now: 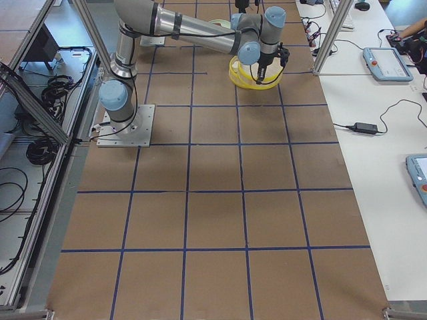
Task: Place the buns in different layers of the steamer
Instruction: 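Restack top tier with right gripper while left gripper grasps the brown bun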
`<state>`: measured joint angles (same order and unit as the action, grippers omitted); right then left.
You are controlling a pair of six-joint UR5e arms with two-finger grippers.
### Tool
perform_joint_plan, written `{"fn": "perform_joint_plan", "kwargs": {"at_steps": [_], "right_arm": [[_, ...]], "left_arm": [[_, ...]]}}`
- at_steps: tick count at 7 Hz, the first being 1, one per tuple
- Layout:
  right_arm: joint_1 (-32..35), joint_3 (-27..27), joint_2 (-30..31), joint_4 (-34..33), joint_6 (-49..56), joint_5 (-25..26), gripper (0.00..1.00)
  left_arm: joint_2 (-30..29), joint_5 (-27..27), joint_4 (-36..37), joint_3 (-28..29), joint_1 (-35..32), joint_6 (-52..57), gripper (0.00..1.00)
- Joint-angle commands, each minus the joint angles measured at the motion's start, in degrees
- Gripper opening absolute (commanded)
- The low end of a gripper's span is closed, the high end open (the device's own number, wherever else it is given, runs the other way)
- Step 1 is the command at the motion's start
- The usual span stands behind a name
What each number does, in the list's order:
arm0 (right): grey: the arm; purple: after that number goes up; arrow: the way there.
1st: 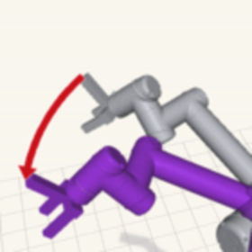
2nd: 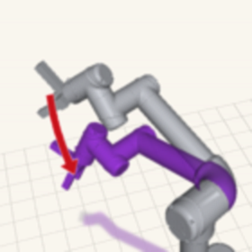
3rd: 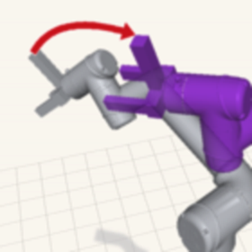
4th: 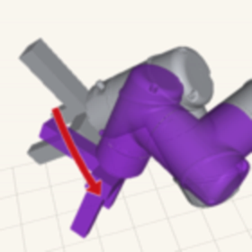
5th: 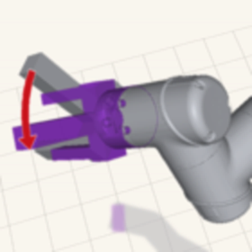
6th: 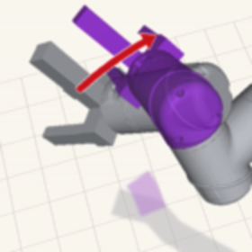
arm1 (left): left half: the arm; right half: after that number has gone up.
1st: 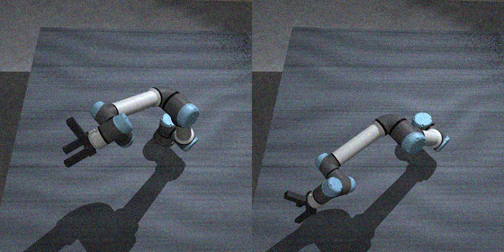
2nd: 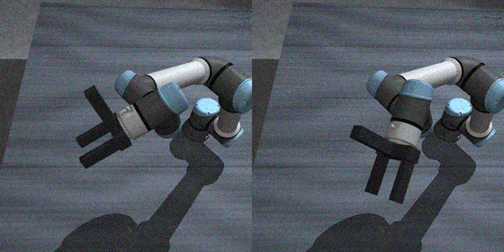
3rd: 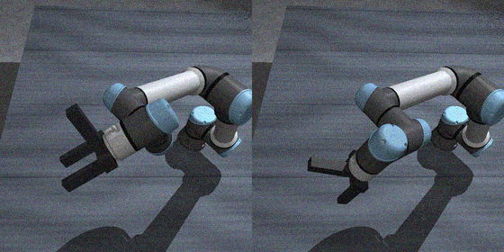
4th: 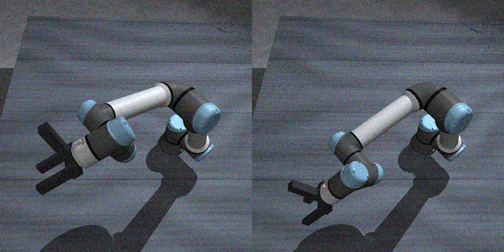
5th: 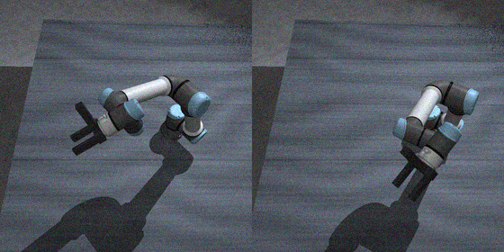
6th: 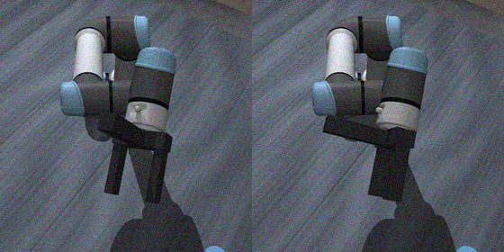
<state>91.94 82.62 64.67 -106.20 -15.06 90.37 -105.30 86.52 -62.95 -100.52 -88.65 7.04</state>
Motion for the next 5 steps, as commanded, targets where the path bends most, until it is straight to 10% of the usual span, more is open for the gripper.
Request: {"fn": "perform_joint_plan", "kwargs": {"at_steps": [1, 5], "right_arm": [[4.8, -1.5, -2.4, -0.4, -10.8, -0.1, 0.02], [8.8, -1.6, -3.9, -0.4, -15.1, -0.2, 0.03]], "left_arm": [[6.5, 0.8, -2.0, -9.7, 12.3, 17.7, 1.00], [3.4, 8.2, -0.6, -14.0, 15.8, 18.5, 1.00]]}}
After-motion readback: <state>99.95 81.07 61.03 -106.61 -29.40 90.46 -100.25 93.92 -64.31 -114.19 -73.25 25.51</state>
